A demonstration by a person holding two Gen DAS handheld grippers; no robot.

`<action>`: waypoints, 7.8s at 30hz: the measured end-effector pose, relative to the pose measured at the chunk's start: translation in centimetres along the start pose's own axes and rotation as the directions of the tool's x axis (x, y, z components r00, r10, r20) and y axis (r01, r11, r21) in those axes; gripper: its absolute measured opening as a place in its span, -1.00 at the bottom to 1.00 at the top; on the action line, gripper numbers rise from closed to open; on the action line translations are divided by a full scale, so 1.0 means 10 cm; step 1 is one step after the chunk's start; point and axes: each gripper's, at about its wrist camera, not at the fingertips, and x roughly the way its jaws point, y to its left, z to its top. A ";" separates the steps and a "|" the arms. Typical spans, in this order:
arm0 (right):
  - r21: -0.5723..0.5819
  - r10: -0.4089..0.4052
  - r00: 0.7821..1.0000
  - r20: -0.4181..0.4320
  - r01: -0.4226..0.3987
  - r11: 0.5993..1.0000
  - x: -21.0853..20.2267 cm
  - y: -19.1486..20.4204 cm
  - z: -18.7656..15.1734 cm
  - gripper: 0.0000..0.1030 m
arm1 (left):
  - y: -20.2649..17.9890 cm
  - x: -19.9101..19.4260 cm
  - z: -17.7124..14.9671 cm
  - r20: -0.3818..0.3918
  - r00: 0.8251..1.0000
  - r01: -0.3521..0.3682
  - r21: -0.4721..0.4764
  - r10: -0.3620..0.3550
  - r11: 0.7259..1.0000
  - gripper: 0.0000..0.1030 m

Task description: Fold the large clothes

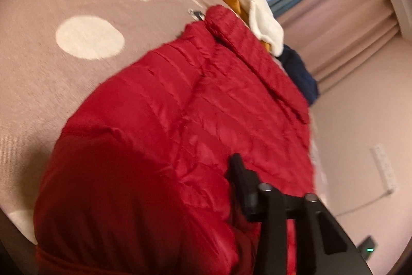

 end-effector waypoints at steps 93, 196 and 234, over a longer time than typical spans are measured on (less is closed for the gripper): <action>-0.343 0.370 0.851 0.373 -0.244 0.907 -2.01 1.11 0.24 -0.70 | -0.69 -2.30 0.35 0.510 0.855 0.009 0.176 -0.099 0.984 -0.64; -0.317 -0.125 0.990 0.066 0.140 0.938 1.33 0.89 1.02 -1.00 | -0.46 0.84 1.12 0.271 0.922 -0.342 0.238 0.276 0.909 -0.73; -0.247 -0.082 0.970 0.230 0.140 0.959 0.16 0.45 1.23 0.62 | 0.39 -0.31 1.27 0.263 0.937 -0.224 -0.053 0.229 0.973 0.49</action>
